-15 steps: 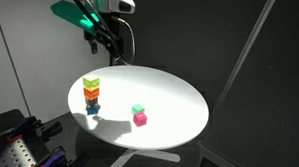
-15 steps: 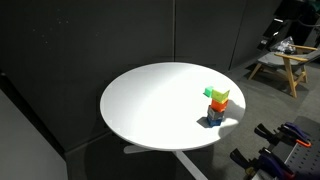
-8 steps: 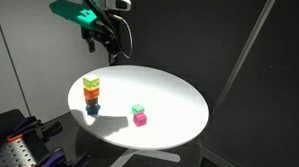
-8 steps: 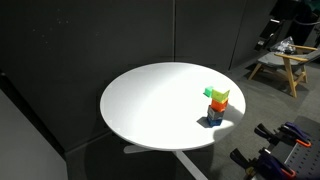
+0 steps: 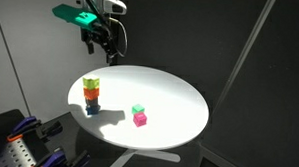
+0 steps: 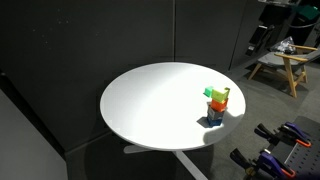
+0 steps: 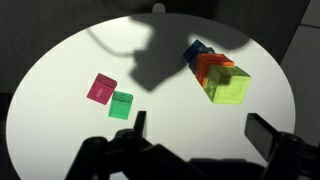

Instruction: Put the yellow block on the table

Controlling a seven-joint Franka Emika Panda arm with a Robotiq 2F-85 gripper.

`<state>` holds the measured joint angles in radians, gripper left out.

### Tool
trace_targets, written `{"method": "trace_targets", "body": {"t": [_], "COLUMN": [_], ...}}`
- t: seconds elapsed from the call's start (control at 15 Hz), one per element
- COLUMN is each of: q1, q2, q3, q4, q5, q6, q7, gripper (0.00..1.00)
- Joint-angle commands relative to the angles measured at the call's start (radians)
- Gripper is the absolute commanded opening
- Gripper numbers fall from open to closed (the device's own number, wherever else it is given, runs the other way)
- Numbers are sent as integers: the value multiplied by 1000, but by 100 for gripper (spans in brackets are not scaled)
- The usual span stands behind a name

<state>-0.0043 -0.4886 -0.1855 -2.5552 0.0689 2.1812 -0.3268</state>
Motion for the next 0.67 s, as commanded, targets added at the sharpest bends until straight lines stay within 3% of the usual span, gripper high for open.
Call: {"method": "trace_targets", "body": {"t": [0.0,0.6], "q1": [-11,16], "q2": [63,167], "q3": [49,130], "q4": [27,17], "q5": [-11,-7], "q6": [31,155], "q7": [80,141], "gripper": [100,100]}}
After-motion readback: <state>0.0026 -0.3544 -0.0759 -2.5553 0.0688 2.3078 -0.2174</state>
